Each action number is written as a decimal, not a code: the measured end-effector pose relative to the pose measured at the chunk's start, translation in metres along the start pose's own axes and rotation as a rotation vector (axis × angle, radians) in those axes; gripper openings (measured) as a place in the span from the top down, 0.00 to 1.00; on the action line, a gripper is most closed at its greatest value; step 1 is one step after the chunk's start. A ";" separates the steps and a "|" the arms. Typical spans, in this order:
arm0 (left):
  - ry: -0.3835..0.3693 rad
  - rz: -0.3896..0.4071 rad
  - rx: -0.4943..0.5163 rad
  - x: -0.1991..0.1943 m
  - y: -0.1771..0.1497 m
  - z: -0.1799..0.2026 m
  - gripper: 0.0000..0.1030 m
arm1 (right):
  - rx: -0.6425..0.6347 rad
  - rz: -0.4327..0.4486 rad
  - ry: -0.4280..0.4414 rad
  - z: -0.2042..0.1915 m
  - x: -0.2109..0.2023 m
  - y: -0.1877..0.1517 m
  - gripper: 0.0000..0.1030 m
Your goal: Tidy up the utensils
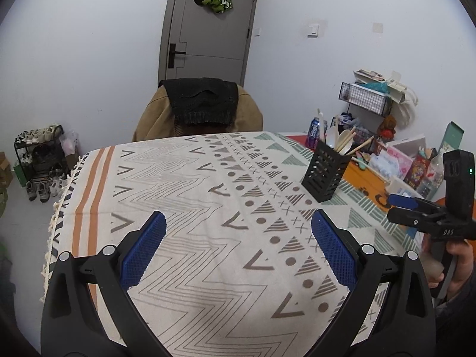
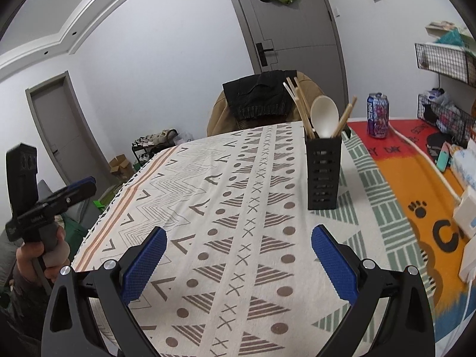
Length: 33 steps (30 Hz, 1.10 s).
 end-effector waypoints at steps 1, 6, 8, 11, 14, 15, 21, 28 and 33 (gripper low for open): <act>-0.004 -0.001 -0.006 0.000 -0.001 -0.001 0.06 | 0.007 -0.002 0.002 0.002 0.001 -0.001 0.07; -0.016 -0.020 -0.023 0.006 -0.003 -0.001 0.06 | -0.004 -0.001 -0.014 0.003 0.000 -0.001 0.07; -0.014 -0.024 -0.027 0.007 -0.003 -0.001 0.06 | -0.003 0.000 -0.013 0.003 0.001 -0.001 0.07; -0.015 -0.026 -0.029 0.008 -0.002 0.000 0.06 | -0.008 -0.002 -0.015 0.003 0.002 0.001 0.07; -0.013 -0.022 -0.022 0.007 -0.002 0.000 0.06 | -0.008 -0.002 -0.018 0.003 0.002 0.002 0.07; -0.012 -0.021 -0.021 0.007 -0.001 0.000 0.06 | -0.007 -0.001 -0.019 0.003 0.002 0.002 0.07; -0.013 -0.009 -0.016 0.005 0.000 0.001 0.06 | -0.006 0.006 -0.023 0.004 0.002 0.003 0.07; -0.010 -0.004 -0.010 0.003 0.002 0.003 0.06 | -0.002 0.011 -0.025 0.006 0.002 0.002 0.07; -0.012 -0.004 -0.003 0.003 0.003 0.007 0.06 | 0.001 0.011 -0.029 0.008 0.002 0.001 0.07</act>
Point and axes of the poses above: each gripper's, at about its wrist camera, not at the fingertips, and x roughly the way its jaws point, z to its right, y to its top, the point moved 3 cm from there along x, roughly the way its jaws point, and after that the axes turned 9 degrees about -z, right-handed, at the moved point
